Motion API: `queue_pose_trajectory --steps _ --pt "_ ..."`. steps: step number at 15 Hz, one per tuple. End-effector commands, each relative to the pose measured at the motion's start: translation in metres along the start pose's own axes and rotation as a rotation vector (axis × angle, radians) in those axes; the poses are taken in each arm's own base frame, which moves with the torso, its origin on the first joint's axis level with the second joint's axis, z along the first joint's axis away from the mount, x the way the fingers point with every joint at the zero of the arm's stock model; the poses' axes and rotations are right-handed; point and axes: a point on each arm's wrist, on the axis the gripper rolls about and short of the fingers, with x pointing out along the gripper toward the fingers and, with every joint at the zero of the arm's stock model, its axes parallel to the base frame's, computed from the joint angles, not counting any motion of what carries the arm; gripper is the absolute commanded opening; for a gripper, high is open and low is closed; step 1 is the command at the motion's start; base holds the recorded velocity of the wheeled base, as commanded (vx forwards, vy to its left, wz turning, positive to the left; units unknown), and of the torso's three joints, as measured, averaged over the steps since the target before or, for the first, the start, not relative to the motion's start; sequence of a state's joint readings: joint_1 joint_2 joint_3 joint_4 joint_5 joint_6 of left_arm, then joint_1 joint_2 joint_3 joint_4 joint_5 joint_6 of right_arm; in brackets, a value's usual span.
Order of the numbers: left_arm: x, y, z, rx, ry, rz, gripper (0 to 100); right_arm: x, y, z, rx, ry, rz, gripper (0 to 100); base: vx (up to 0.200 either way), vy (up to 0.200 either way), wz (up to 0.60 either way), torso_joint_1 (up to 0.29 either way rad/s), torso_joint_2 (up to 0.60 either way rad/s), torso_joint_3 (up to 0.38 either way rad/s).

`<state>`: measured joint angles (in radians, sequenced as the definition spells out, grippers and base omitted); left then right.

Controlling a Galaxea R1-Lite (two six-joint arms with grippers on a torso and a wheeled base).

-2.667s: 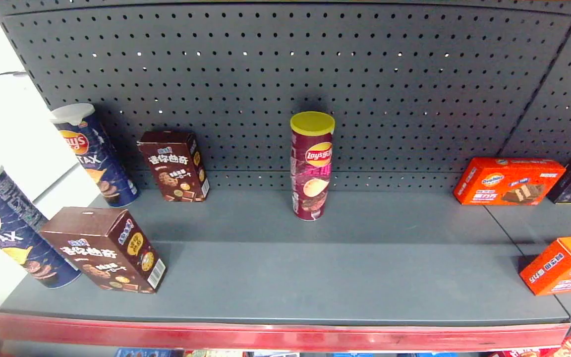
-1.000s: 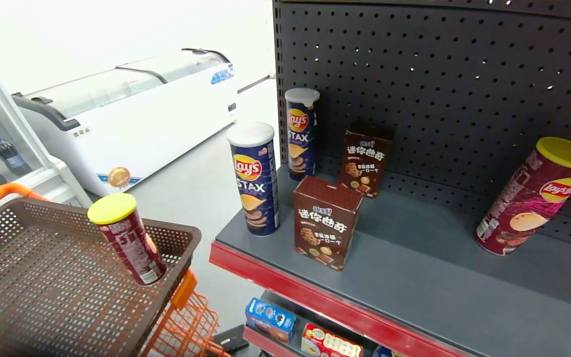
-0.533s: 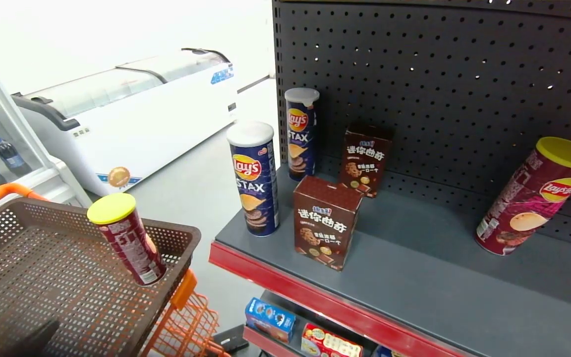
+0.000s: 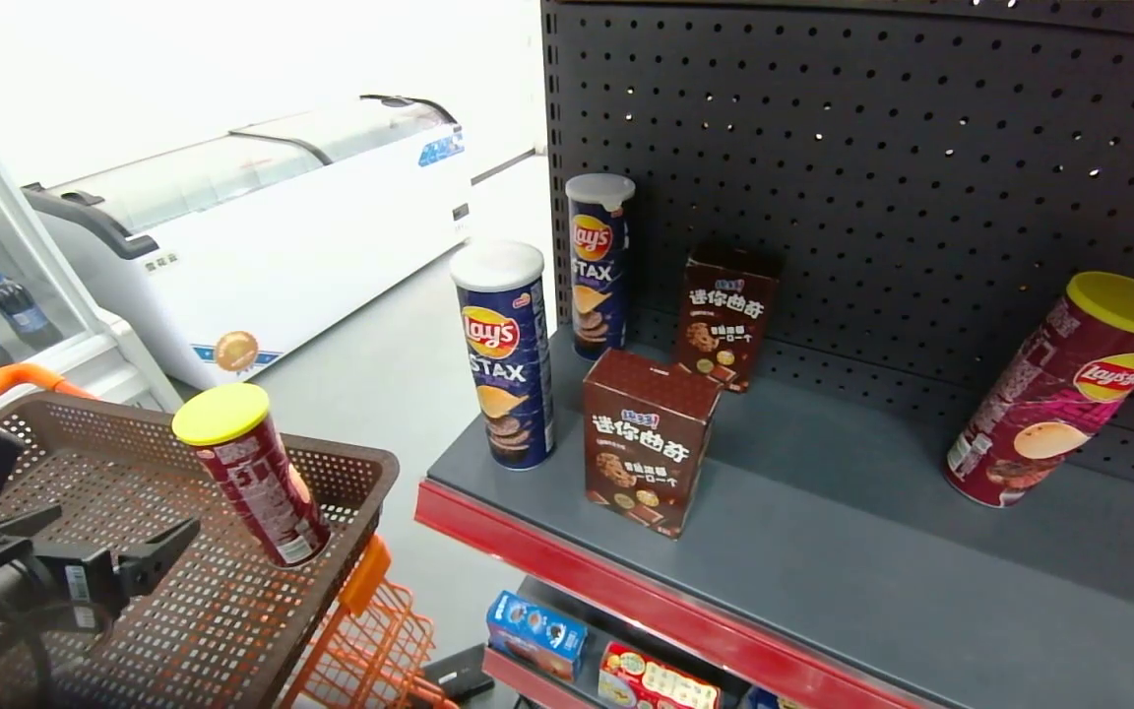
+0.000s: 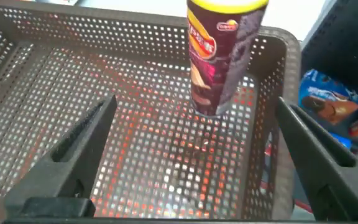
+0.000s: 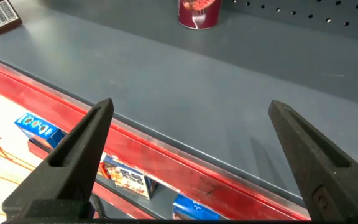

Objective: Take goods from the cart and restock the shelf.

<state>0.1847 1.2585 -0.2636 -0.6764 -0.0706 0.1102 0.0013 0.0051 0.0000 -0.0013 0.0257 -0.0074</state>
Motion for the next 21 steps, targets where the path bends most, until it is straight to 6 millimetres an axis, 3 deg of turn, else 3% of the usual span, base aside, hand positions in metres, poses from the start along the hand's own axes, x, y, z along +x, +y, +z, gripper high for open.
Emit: queue_pose_trajectory --steps 1,6,11,21 --pt "0.029 0.0 -0.013 -0.004 0.085 -0.014 100 0.0 0.0 0.0 0.0 0.001 0.001 100 0.0 0.0 0.0 0.0 0.0 0.0" --pt "0.063 -0.007 -0.017 -0.022 0.09 0.03 100 0.0 0.0 0.0 0.0 0.001 0.001 100 0.0 0.0 0.0 0.0 0.0 0.0" --pt "0.095 -0.029 -0.014 -0.074 0.045 0.079 100 0.0 0.0 0.0 0.0 0.001 0.001 100 0.0 0.0 0.0 0.0 0.0 0.0" --pt "0.127 -0.039 -0.02 -0.075 0.022 0.097 100 0.0 0.0 0.0 0.0 0.001 0.001 100 0.0 0.0 0.0 0.0 0.0 0.0"
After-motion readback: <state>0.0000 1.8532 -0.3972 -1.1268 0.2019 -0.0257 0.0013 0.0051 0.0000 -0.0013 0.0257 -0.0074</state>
